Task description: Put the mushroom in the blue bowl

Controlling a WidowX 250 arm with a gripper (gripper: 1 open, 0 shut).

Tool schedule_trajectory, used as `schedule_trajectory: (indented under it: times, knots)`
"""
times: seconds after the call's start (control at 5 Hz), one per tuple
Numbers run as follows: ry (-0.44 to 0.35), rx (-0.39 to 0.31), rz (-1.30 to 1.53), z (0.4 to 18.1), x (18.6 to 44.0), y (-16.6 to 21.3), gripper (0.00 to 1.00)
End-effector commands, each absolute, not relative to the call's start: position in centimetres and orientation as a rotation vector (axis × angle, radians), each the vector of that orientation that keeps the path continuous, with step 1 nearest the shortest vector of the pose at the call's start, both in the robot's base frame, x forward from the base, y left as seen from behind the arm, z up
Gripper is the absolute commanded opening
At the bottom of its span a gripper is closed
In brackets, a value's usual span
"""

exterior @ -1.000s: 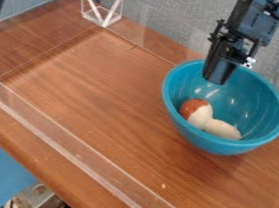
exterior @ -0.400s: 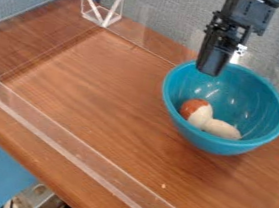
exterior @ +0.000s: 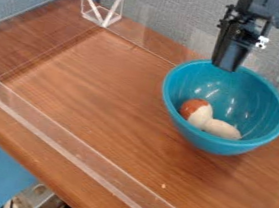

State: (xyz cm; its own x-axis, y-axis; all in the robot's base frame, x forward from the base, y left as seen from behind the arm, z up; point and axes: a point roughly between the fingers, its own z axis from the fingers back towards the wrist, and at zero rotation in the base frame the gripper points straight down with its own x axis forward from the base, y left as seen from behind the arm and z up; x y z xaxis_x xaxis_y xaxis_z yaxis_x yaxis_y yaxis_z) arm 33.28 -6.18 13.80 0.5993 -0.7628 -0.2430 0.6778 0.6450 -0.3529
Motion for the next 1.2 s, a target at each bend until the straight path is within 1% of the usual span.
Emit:
schedule_trajectory:
  times: [0.0, 0.2, 0.6, 0.8, 1.0]
  knots:
    - [0.243, -0.204, -0.845, 18.9, 33.2, -8.0, 0.0]
    - [0.236, -0.214, -0.808, 19.6, 33.0, -7.9, 0.0]
    - [0.238, -0.222, -0.856, 18.1, 31.8, -8.7, 0.0]
    - [0.246, -0.236, -0.837, 17.4, 31.6, -8.3, 0.0]
    - [0.242, -0.246, -0.813, 17.4, 31.4, -7.7, 0.0]
